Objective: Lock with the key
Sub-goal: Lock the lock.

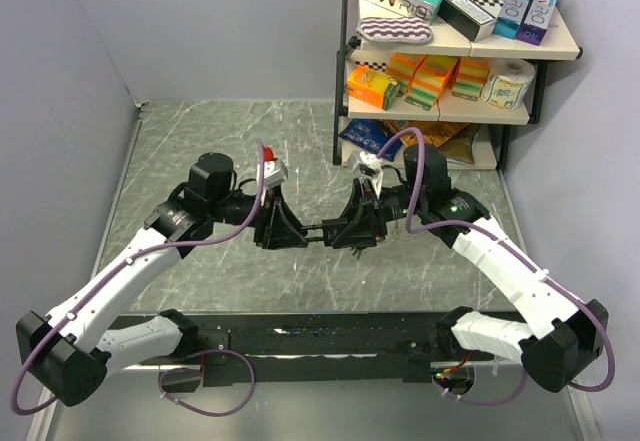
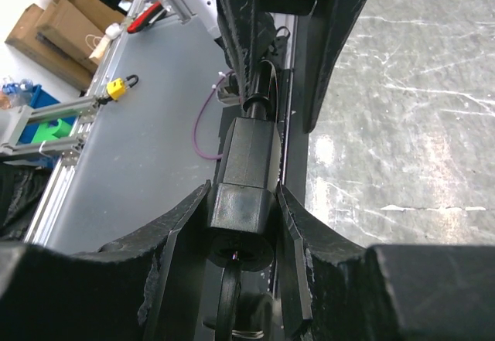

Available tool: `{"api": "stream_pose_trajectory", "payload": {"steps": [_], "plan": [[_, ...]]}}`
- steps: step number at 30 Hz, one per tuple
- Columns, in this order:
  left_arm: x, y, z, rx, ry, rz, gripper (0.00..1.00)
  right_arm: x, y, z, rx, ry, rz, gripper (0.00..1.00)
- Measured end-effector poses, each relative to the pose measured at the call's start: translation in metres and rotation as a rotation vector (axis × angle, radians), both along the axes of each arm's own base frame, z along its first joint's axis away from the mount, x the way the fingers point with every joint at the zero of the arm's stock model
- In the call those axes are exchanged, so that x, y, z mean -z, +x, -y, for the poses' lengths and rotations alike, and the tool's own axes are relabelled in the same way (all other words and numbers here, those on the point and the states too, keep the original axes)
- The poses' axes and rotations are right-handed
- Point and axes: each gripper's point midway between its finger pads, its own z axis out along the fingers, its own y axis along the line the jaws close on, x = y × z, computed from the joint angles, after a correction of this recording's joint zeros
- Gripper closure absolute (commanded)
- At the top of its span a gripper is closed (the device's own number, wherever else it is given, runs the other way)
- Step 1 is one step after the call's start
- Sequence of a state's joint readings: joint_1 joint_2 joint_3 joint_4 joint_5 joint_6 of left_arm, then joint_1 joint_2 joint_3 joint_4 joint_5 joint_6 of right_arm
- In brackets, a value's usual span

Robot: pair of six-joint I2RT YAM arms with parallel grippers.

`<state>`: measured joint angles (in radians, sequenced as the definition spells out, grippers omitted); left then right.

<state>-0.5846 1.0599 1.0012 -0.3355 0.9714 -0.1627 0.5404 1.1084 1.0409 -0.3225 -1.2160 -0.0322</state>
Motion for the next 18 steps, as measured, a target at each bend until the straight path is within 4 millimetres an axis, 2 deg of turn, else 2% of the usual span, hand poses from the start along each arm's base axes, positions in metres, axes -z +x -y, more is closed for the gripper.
{"api": "stream_pose_trajectory", "payload": {"steps": [2, 5, 6, 8, 18], "plan": [[0.0, -0.003, 0.002, 0.012, -0.002, 0.002, 0.6, -0.001, 0.0, 0.0, 0.0, 0.004, -0.001, 1.0], [0.0, -0.008, 0.004, 0.028, -0.002, -0.001, 0.79, -0.003, 0.001, -0.001, 0.0, 0.011, 0.0, 1.0], [-0.001, -0.009, 0.005, 0.03, -0.003, -0.005, 0.91, -0.004, 0.001, -0.001, 0.0, 0.012, -0.002, 1.0], [-0.002, -0.011, 0.006, 0.042, -0.008, -0.01, 0.99, -0.004, 0.001, -0.002, 0.002, 0.014, -0.006, 1.0], [-0.005, -0.018, 0.009, 0.073, -0.02, -0.059, 0.99, -0.002, 0.001, 0.0, -0.006, 0.018, 0.013, 1.0]]}}
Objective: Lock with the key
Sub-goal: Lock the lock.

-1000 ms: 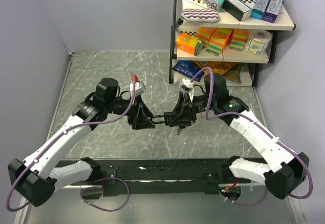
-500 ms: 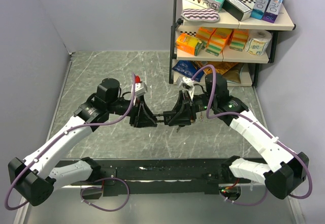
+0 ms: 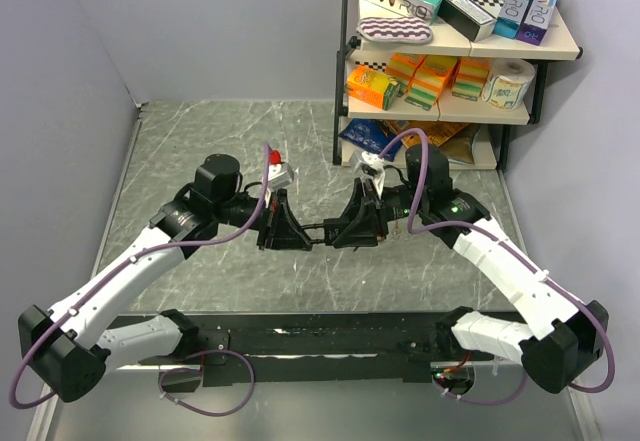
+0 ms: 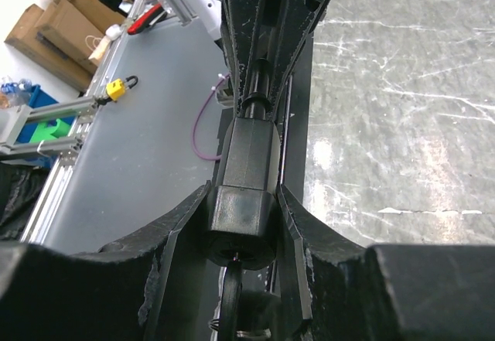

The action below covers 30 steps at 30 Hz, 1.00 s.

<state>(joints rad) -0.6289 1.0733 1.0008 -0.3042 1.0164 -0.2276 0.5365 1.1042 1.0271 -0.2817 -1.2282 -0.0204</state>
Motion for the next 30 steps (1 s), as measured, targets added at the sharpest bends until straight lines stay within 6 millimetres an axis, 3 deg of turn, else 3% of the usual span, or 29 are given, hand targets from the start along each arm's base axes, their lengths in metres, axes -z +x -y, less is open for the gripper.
{"api": "stream_pose_trajectory", "payload": {"steps": [3, 7, 12, 13, 15, 22, 26, 30], "plan": [[0.001, -0.001, 0.002, 0.005, 0.002, -0.008, 0.99, 0.002, -0.001, 0.002, -0.001, -0.006, -0.008, 1.0], [0.0, -0.003, 0.002, 0.008, 0.002, -0.028, 0.99, 0.002, -0.004, 0.003, -0.016, -0.005, -0.008, 0.5], [-0.003, 0.003, 0.0, -0.02, -0.016, -0.043, 0.99, 0.002, -0.005, 0.005, -0.029, 0.001, 0.012, 0.31], [-0.004, 0.005, -0.001, -0.028, -0.02, -0.044, 0.99, 0.001, -0.004, 0.006, -0.03, 0.003, 0.015, 0.17], [-0.008, 0.007, -0.001, -0.037, -0.03, -0.039, 0.99, 0.002, -0.002, 0.008, -0.024, 0.003, 0.01, 0.09], [-0.017, 0.009, -0.001, -0.044, -0.06, -0.015, 0.99, -0.005, 0.002, 0.009, -0.017, 0.024, 0.01, 0.15], [-0.018, 0.009, -0.001, -0.047, -0.063, -0.022, 0.99, -0.013, 0.003, 0.006, -0.019, 0.044, 0.007, 0.32], [-0.02, 0.009, 0.0, -0.05, -0.068, -0.035, 0.99, -0.014, 0.002, 0.004, -0.021, 0.045, 0.003, 0.43]]}}
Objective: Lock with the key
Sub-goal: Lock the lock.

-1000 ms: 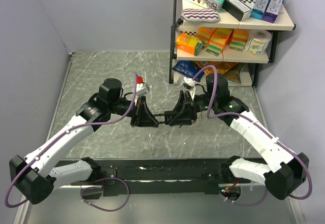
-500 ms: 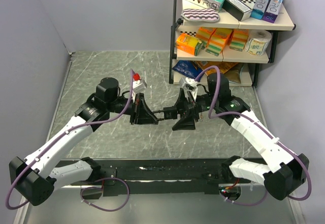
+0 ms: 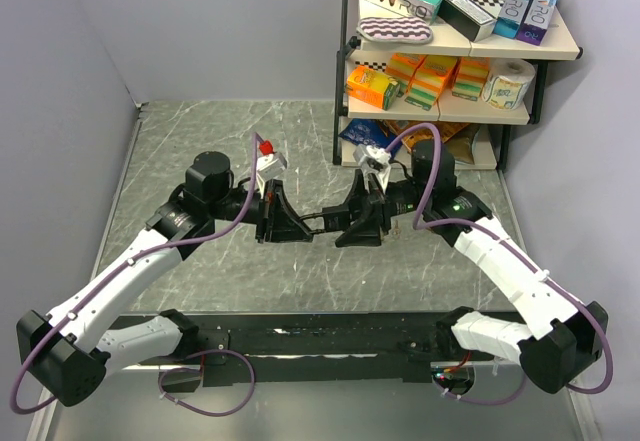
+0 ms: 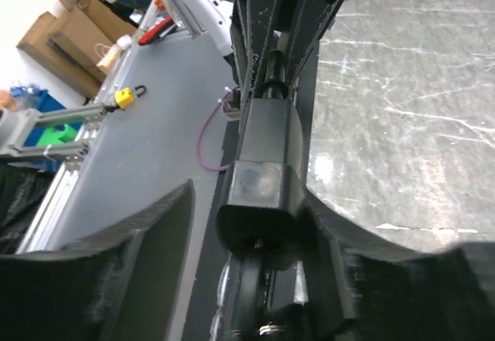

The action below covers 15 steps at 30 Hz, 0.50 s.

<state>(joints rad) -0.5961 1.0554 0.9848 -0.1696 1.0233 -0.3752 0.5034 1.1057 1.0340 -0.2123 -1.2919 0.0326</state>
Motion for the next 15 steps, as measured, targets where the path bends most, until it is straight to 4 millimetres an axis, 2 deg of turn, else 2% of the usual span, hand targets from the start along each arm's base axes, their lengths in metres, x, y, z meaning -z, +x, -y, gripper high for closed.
{"api": "stream_pose_trajectory", "payload": {"steps": [8, 11, 15], "plan": [[-0.011, -0.001, 0.003, 0.005, -0.036, -0.009, 0.99, -0.001, -0.005, -0.005, -0.017, 0.004, 0.009, 0.46], [-0.013, -0.002, 0.004, 0.009, -0.042, -0.008, 0.99, -0.002, -0.005, -0.006, -0.02, 0.008, 0.011, 0.5], [-0.013, -0.003, 0.005, 0.015, -0.042, -0.016, 0.99, -0.002, -0.005, -0.007, -0.023, 0.006, 0.001, 0.51]]}}
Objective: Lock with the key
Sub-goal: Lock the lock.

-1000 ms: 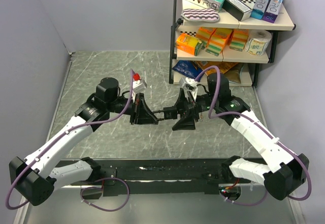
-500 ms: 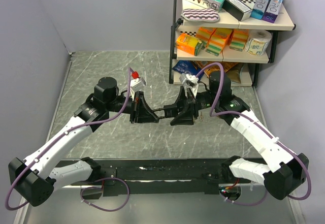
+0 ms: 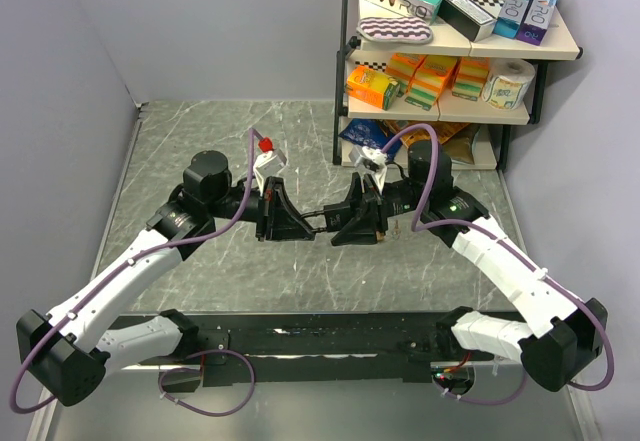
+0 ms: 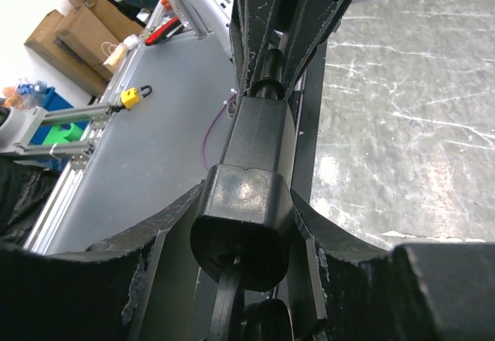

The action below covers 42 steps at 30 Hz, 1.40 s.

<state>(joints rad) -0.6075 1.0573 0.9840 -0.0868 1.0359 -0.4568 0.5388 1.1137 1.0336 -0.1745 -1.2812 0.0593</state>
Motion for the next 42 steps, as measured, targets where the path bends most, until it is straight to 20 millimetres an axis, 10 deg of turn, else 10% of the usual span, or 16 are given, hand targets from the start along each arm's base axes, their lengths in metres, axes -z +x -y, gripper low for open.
{"api": "stream_pose_trajectory", "payload": {"steps": [12, 19, 42], "plan": [[0.0, -0.006, 0.002, 0.029, -0.001, -0.002, 0.99, -0.004, -0.003, -0.001, -0.014, 0.011, -0.007, 0.58], [0.002, -0.005, 0.003, 0.018, 0.005, 0.007, 0.99, -0.004, -0.004, -0.001, -0.015, 0.007, -0.023, 1.0], [0.008, -0.003, 0.014, -0.022, 0.036, 0.049, 0.99, -0.001, -0.007, -0.003, -0.026, 0.001, -0.072, 1.0]]}}
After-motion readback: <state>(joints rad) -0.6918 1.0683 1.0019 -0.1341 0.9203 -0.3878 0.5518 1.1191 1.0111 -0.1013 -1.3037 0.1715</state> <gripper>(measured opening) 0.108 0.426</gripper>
